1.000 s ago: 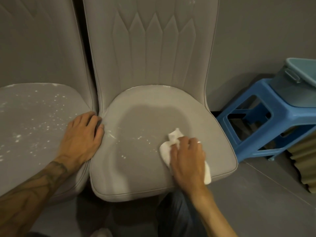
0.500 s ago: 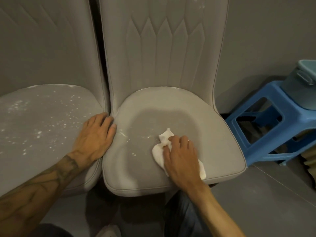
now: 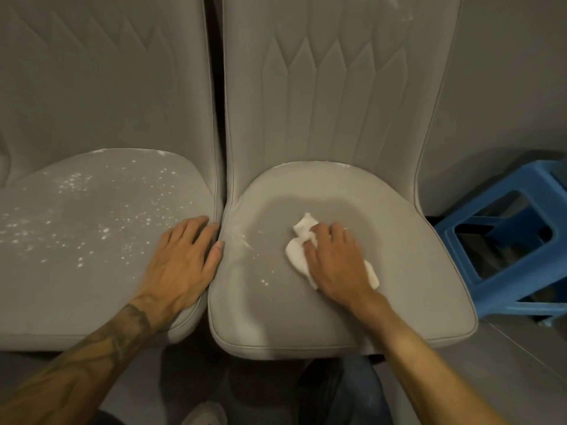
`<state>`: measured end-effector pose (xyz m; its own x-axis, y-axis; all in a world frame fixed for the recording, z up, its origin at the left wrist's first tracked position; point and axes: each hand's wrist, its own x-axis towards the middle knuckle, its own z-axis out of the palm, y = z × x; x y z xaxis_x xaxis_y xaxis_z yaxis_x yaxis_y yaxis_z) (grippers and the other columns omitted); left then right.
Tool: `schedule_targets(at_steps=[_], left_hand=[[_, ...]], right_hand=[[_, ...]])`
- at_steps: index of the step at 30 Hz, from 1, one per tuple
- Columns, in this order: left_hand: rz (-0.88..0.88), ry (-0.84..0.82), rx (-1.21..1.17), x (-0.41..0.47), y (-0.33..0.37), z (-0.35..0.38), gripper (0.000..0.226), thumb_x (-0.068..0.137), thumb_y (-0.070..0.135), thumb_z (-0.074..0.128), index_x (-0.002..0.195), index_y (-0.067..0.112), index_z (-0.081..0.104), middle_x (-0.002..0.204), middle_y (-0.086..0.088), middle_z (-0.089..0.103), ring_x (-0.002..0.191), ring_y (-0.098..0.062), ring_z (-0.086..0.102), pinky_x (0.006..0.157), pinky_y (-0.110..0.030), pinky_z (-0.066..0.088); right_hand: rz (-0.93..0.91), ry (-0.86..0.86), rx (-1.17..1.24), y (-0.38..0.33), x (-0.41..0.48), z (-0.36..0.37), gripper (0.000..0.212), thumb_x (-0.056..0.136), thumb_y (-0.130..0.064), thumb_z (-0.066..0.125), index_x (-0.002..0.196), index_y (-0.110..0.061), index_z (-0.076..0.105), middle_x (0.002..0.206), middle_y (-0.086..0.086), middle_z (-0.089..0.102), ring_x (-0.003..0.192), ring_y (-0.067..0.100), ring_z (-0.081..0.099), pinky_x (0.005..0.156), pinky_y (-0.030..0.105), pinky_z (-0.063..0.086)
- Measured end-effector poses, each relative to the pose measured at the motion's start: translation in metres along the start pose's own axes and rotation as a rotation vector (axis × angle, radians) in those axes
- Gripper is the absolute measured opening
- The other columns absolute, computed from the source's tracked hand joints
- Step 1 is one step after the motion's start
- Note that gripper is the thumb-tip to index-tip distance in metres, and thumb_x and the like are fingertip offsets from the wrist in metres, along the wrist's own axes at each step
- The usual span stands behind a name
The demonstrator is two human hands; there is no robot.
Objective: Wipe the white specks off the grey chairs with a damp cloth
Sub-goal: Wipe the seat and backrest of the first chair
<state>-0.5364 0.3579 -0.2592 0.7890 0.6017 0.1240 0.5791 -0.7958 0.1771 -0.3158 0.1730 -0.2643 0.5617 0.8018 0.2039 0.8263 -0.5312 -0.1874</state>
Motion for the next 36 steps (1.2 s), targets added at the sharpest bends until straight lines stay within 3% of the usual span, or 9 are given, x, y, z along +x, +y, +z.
schedule_targets(at_steps=[4, 6, 9, 11, 17, 23, 30, 36], left_hand=[[-0.003, 0.010, 0.012, 0.001, 0.000, 0.001, 0.056, 0.106, 0.046, 0.031, 0.145, 0.014, 0.055, 0.148, -0.010, 0.052, 0.135, -0.029, 0.048, 0.114, -0.046, 0.037], [-0.001, 0.010, 0.019, 0.001, -0.001, 0.001, 0.054, 0.106, 0.045, 0.032, 0.144, 0.014, 0.056, 0.147, -0.009, 0.053, 0.134, -0.028, 0.049, 0.113, -0.046, 0.037], [-0.008, 0.005, 0.018, 0.001, -0.002, 0.001, 0.054, 0.106, 0.045, 0.031, 0.145, 0.014, 0.055, 0.147, -0.009, 0.052, 0.134, -0.027, 0.048, 0.115, -0.045, 0.037], [-0.010, -0.002, 0.021, 0.001, -0.001, 0.001, 0.056, 0.106, 0.045, 0.030, 0.146, 0.015, 0.054, 0.148, -0.008, 0.052, 0.136, -0.027, 0.048, 0.116, -0.045, 0.036], [-0.021, 0.000, 0.036, 0.002, 0.000, 0.000, 0.055, 0.107, 0.043, 0.029, 0.146, 0.015, 0.054, 0.149, -0.008, 0.051, 0.136, -0.027, 0.047, 0.116, -0.044, 0.036], [-0.016, 0.015, 0.029, 0.001, 0.000, 0.001, 0.051, 0.106, 0.039, 0.033, 0.143, 0.014, 0.056, 0.146, -0.009, 0.053, 0.134, -0.028, 0.049, 0.113, -0.046, 0.038], [-0.016, 0.039, 0.009, 0.000, -0.002, 0.003, 0.049, 0.107, 0.038, 0.031, 0.145, 0.017, 0.054, 0.146, -0.006, 0.053, 0.134, -0.025, 0.048, 0.115, -0.044, 0.039], [-0.022, 0.059, -0.011, -0.001, -0.006, 0.006, 0.051, 0.106, 0.032, 0.028, 0.144, 0.013, 0.054, 0.146, -0.008, 0.054, 0.134, -0.025, 0.050, 0.115, -0.045, 0.039]], right_hand=[[0.242, 0.004, -0.073, 0.014, 0.040, -0.001, 0.035, 0.102, -0.037, 0.037, 0.121, -0.010, 0.048, 0.119, 0.016, 0.050, 0.105, 0.036, 0.048, 0.085, 0.044, 0.038], [0.152, -0.002, -0.051, -0.009, 0.032, 0.003, 0.037, 0.101, -0.038, 0.034, 0.121, -0.010, 0.048, 0.118, 0.017, 0.051, 0.104, 0.036, 0.048, 0.087, 0.045, 0.039], [-0.143, -0.013, 0.006, -0.033, -0.003, 0.007, 0.040, 0.099, -0.043, 0.027, 0.116, -0.015, 0.050, 0.108, 0.009, 0.051, 0.093, 0.030, 0.047, 0.081, 0.045, 0.041], [-0.203, -0.020, 0.053, -0.022, -0.003, 0.005, 0.037, 0.100, -0.044, 0.029, 0.115, -0.017, 0.051, 0.106, 0.006, 0.050, 0.091, 0.028, 0.047, 0.080, 0.042, 0.038], [0.143, -0.013, -0.052, -0.005, 0.066, 0.010, 0.036, 0.102, -0.036, 0.038, 0.122, -0.007, 0.048, 0.121, 0.018, 0.050, 0.106, 0.036, 0.048, 0.087, 0.043, 0.034], [-0.259, -0.029, 0.114, -0.060, 0.025, 0.024, 0.040, 0.097, -0.047, 0.027, 0.114, -0.017, 0.048, 0.109, 0.009, 0.049, 0.095, 0.029, 0.046, 0.081, 0.043, 0.038], [-0.027, -0.075, 0.091, -0.054, 0.111, 0.033, 0.034, 0.101, -0.038, 0.038, 0.122, -0.012, 0.046, 0.119, 0.016, 0.046, 0.105, 0.035, 0.045, 0.092, 0.044, 0.036], [-0.358, -0.072, 0.144, -0.077, 0.071, 0.043, 0.033, 0.098, -0.046, 0.033, 0.110, -0.019, 0.045, 0.106, 0.008, 0.048, 0.091, 0.029, 0.046, 0.080, 0.043, 0.038]])
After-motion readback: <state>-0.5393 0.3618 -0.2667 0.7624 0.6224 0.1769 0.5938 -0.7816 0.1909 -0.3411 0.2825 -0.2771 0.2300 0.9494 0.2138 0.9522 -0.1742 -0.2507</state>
